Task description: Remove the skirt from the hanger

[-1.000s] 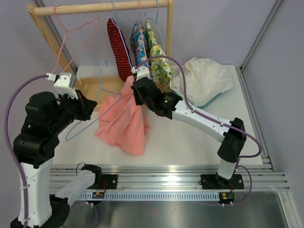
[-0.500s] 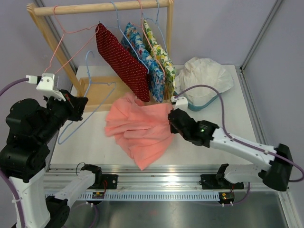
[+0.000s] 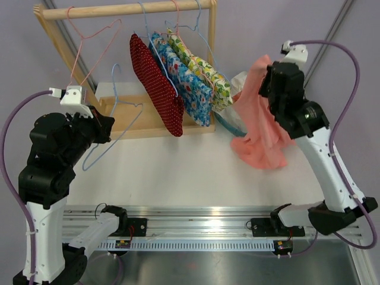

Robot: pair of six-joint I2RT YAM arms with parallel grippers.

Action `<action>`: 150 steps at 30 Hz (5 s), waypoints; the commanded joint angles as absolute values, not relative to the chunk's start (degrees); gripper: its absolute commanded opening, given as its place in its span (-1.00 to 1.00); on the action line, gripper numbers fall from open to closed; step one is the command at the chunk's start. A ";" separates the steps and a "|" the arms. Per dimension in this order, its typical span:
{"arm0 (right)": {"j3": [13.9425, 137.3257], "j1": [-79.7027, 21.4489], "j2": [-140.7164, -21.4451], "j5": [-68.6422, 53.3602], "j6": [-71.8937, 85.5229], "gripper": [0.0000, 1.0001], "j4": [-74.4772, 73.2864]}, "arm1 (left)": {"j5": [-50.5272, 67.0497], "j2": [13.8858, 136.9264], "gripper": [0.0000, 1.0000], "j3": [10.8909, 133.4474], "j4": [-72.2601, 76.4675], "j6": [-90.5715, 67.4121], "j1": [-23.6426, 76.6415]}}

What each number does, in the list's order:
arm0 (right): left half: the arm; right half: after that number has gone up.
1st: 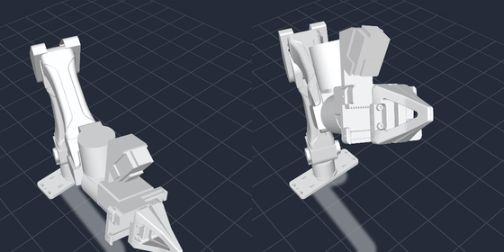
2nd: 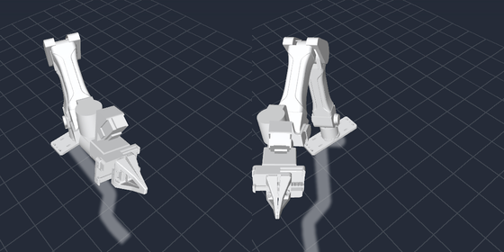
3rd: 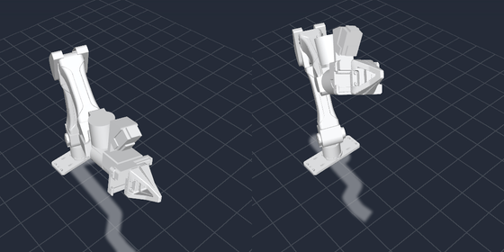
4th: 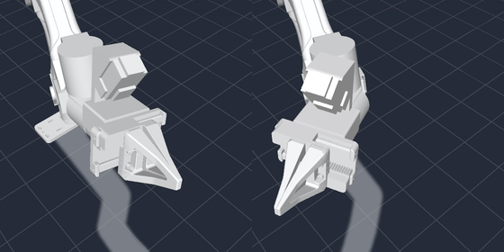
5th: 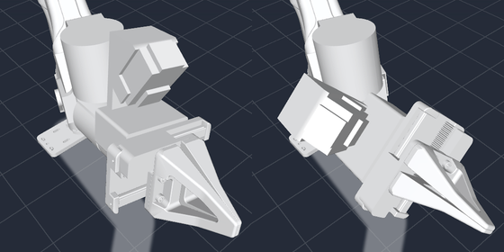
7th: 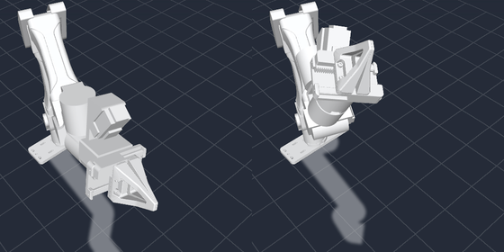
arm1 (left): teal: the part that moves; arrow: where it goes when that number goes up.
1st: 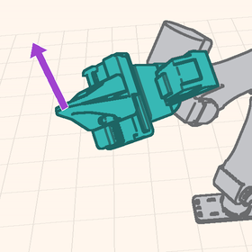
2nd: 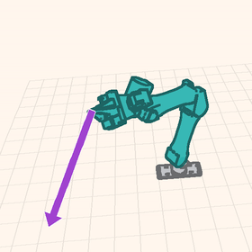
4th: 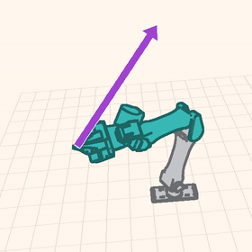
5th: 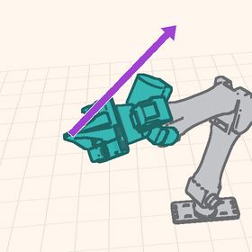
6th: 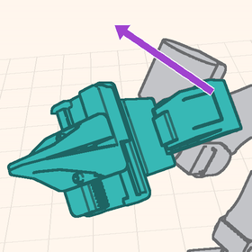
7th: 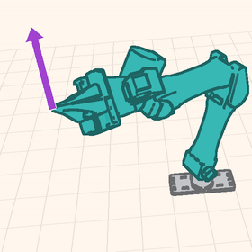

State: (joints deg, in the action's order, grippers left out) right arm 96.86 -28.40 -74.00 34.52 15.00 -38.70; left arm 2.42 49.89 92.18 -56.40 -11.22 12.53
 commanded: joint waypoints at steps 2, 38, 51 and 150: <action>122.82 -21.72 -87.57 29.10 10.64 -1.00 -37.08 | 0.18 49.92 -1.00 91.15 -51.94 -9.49 12.66; 55.12 -10.46 -73.39 -4.48 28.57 0.99 -17.93 | -6.25 91.93 -1.00 132.71 -39.03 -12.03 1.94; 54.76 -10.46 -69.17 -4.48 27.77 0.99 -19.60 | 1.15 84.40 -1.00 113.66 -36.65 -14.07 0.09; 117.60 -61.96 -107.05 6.95 11.69 0.12 -20.83 | -1.15 74.79 -1.00 114.61 -42.89 -14.85 21.62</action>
State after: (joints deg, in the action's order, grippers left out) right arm 116.71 -61.41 -105.97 8.19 10.72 -24.25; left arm -3.25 77.71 113.86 -50.96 -13.72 21.39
